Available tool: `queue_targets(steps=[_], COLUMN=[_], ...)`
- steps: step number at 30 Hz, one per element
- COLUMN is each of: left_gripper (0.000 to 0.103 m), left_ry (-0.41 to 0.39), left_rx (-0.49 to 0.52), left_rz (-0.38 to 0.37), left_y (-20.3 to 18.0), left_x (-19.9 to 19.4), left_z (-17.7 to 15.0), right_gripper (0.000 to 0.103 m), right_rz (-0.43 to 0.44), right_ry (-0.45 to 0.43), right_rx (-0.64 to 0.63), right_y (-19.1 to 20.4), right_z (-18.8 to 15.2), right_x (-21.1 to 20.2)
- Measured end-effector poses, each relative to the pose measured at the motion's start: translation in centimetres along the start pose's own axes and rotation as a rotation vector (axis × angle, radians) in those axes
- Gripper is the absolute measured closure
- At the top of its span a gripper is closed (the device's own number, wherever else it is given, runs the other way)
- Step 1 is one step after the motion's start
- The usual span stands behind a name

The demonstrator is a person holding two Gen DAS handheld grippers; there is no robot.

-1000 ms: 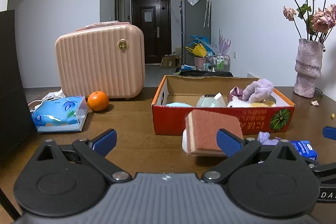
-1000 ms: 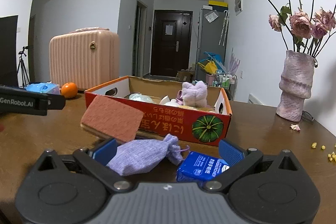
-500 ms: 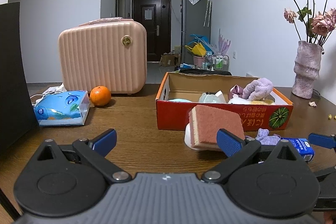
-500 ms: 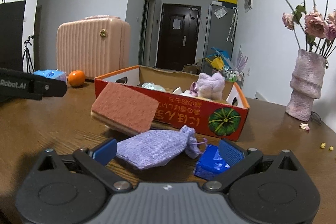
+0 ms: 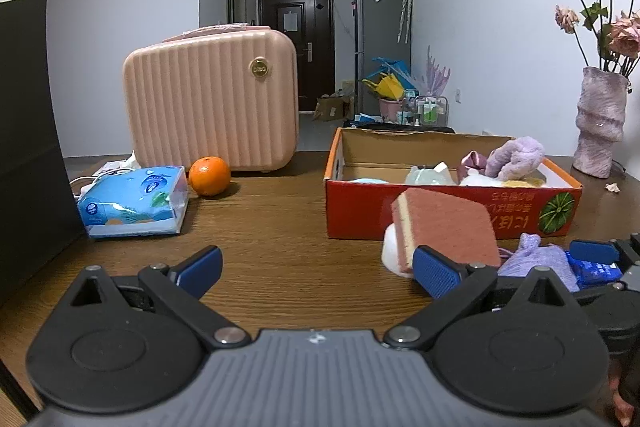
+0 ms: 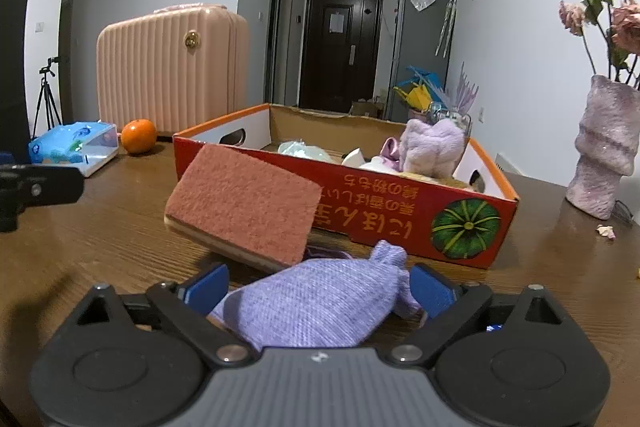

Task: Organize soft objects
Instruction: 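Grasp the lavender drawstring pouch with the right gripper while the left gripper grasps the pink scouring sponge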

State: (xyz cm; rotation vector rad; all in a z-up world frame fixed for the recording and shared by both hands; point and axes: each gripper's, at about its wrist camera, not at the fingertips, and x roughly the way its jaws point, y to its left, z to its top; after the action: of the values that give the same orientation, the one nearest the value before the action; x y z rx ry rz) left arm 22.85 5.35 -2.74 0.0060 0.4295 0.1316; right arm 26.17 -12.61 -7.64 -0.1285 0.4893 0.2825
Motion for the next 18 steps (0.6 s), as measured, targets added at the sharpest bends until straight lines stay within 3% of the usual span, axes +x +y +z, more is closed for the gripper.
queue_targets(steps=[8,15,18], left_gripper=[0.0,0.0,0.0], left_ry=[0.008,0.005,0.007], left_rx=[0.0,0.005,0.006], left_rz=[0.007,0.004,0.005], left_y=[0.9,0.8,0.8], left_x=[0.3,0.2,0.2], left_z=[-0.1,-0.1,-0.1], right_gripper=[0.02,0.051,0.059], right_rz=[0.011,0.046,0.053], right_ry=[0.068,0.112,0.105], right_rx=[0.025,0.05,0.056], right_y=[-0.2,-0.5,-0.6], right_z=[0.2,-0.1,-0.2], right_x=[1.5,1.9,1.7])
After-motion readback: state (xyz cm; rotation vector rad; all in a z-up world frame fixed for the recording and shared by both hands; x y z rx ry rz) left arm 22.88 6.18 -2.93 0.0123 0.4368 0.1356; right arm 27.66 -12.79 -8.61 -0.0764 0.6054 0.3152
